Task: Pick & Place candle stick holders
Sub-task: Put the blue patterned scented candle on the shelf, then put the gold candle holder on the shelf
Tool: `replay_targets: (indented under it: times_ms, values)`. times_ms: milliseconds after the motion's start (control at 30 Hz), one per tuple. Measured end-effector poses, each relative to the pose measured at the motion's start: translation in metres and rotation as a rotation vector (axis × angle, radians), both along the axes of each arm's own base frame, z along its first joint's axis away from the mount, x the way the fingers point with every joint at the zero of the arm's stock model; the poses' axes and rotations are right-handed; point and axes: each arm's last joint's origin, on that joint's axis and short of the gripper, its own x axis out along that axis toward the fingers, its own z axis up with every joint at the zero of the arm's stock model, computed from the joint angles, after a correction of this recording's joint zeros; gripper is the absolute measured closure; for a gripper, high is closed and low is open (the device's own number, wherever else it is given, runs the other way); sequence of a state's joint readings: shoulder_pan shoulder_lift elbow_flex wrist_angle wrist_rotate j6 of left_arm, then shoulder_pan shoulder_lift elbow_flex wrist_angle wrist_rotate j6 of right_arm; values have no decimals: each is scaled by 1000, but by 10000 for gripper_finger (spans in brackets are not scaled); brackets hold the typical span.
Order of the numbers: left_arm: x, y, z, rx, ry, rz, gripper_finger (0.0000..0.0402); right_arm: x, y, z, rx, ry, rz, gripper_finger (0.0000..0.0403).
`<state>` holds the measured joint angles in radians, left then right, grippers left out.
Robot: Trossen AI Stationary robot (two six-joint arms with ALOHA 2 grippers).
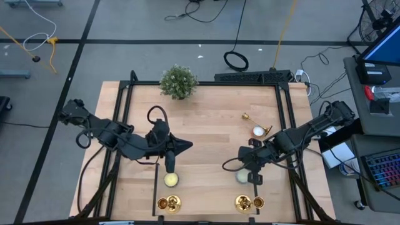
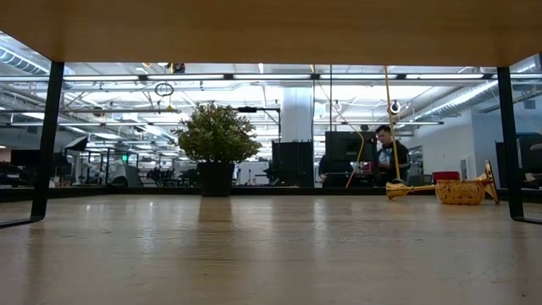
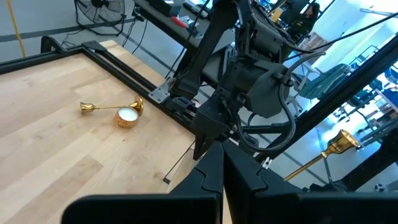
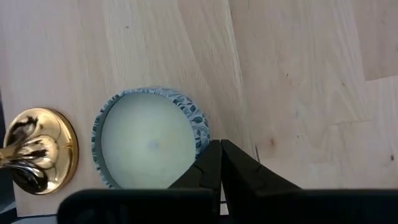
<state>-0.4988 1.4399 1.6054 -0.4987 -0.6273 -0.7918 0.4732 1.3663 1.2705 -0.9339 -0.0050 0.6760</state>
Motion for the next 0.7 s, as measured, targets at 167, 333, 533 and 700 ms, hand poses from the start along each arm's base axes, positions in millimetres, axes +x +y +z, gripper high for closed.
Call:
replay_targets:
  times_ms: [167, 333, 533, 700]
  values:
    - [0, 0, 0, -1, 0, 0, 399, 3, 1, 1, 13, -31, 6, 403]
    - [0, 0, 0, -3, -1, 0, 399, 3, 2, 2, 16, -39, 6, 403]
    - [0, 0, 0, -3, -1, 0, 399, 4, 1, 2, -15, -55, -12, 403]
    - [0, 0, 0, 0, 0, 0, 399, 2, -4, 6, -69, -103, -52, 403]
